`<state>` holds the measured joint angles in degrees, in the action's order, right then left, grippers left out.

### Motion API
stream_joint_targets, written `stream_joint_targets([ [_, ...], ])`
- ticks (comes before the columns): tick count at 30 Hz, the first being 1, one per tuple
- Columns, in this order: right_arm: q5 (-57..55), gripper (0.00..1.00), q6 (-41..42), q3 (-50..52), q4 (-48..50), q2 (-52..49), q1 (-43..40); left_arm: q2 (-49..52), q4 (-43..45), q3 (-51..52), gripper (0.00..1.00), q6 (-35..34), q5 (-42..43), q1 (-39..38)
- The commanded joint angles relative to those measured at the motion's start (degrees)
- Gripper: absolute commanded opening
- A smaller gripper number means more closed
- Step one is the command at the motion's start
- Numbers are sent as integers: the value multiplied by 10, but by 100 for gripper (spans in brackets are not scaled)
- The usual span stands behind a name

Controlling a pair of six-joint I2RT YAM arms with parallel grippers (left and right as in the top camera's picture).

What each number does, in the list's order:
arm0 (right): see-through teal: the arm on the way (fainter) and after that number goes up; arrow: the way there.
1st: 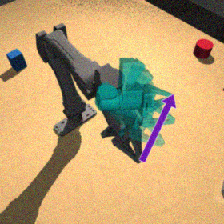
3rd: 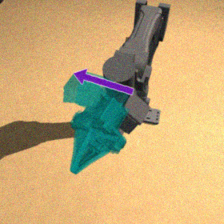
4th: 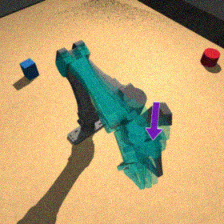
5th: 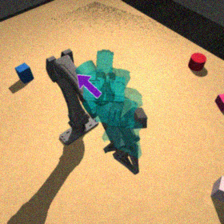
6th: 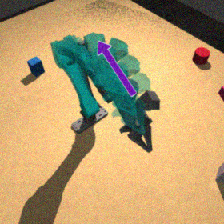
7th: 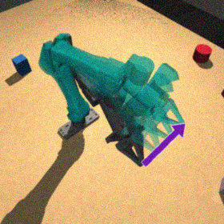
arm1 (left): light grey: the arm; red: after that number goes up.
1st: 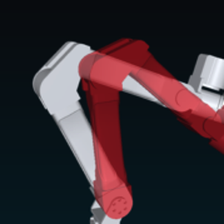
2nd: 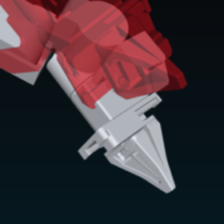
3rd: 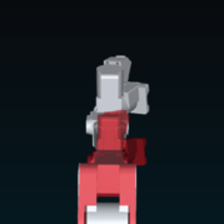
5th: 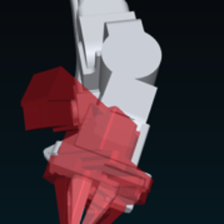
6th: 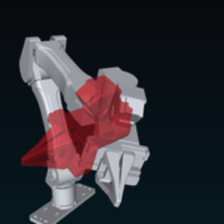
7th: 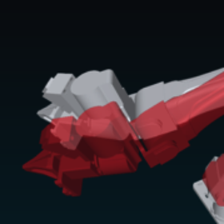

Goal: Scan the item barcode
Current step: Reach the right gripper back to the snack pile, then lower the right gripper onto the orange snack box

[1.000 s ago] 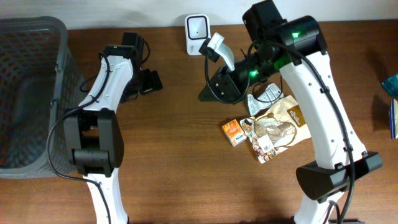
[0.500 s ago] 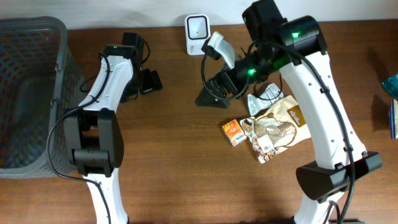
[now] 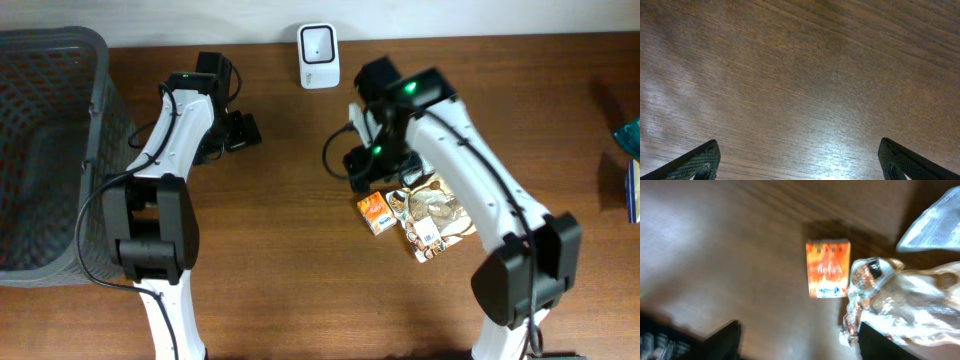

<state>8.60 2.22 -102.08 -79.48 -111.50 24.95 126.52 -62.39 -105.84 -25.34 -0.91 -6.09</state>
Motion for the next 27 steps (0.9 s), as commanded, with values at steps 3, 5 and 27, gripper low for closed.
stream_joint_targets([
  [3, -110, 59, 43, 132, 109, 5, 38, -17, -1, 2, 99, 1, -4, -1],
  [5, -157, 59, 48, 163, 138, 5, 55, -17, 0, 2, 99, 1, -4, -1],
  [27, -232, 34, 123, 287, 275, 5, 95, -17, -1, 2, 99, 1, -4, -1],
])
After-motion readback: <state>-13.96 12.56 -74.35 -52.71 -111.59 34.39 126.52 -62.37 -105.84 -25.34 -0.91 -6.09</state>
